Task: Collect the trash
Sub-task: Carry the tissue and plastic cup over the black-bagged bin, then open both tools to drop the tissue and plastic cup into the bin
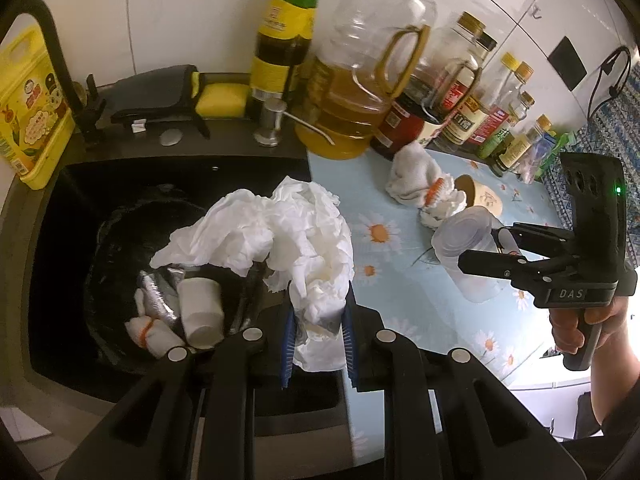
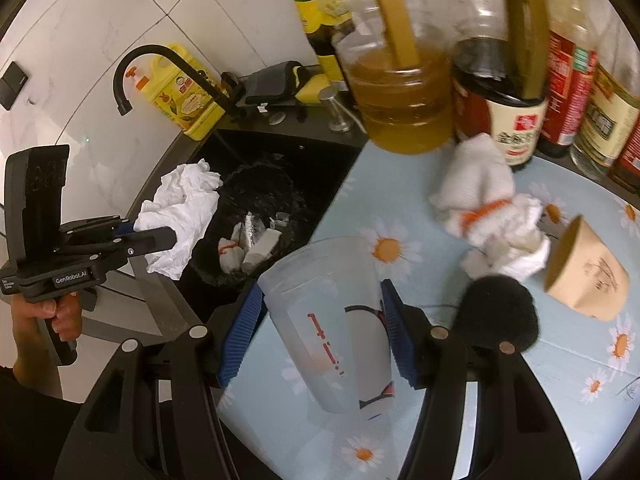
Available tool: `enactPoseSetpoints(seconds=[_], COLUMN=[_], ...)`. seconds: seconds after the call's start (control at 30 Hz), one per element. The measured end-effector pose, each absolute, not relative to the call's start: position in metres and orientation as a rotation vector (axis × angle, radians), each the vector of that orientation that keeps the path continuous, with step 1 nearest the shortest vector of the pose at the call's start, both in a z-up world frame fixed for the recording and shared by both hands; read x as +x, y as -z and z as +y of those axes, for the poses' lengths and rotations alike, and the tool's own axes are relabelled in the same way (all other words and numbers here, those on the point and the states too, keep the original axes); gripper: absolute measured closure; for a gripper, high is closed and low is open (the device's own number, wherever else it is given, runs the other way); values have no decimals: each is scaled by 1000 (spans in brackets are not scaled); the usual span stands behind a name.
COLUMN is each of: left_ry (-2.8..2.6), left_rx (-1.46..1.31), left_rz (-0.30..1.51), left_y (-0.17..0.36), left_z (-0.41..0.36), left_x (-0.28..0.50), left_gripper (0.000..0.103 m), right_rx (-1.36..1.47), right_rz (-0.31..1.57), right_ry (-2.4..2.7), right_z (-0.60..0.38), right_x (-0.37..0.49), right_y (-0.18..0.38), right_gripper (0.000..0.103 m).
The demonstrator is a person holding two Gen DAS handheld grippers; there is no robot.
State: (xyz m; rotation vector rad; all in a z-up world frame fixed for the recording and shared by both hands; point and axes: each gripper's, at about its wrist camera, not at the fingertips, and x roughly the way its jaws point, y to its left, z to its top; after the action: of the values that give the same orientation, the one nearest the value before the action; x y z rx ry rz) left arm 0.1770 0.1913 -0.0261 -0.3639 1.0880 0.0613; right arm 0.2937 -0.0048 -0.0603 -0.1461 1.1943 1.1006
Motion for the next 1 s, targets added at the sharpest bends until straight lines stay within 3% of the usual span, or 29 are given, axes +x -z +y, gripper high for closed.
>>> enactPoseSetpoints(seconds=[1.0], left_ry=[35], left_rx=[-337], left_rz=[1172], left_y=[60], left_z=[327], left_x=[131], left_gripper=[84], right_rx=[-8], right_rz=[1189], right_ry=[-1085], right_z=[179], right_x=[244], right_y=[66], right_gripper=[43])
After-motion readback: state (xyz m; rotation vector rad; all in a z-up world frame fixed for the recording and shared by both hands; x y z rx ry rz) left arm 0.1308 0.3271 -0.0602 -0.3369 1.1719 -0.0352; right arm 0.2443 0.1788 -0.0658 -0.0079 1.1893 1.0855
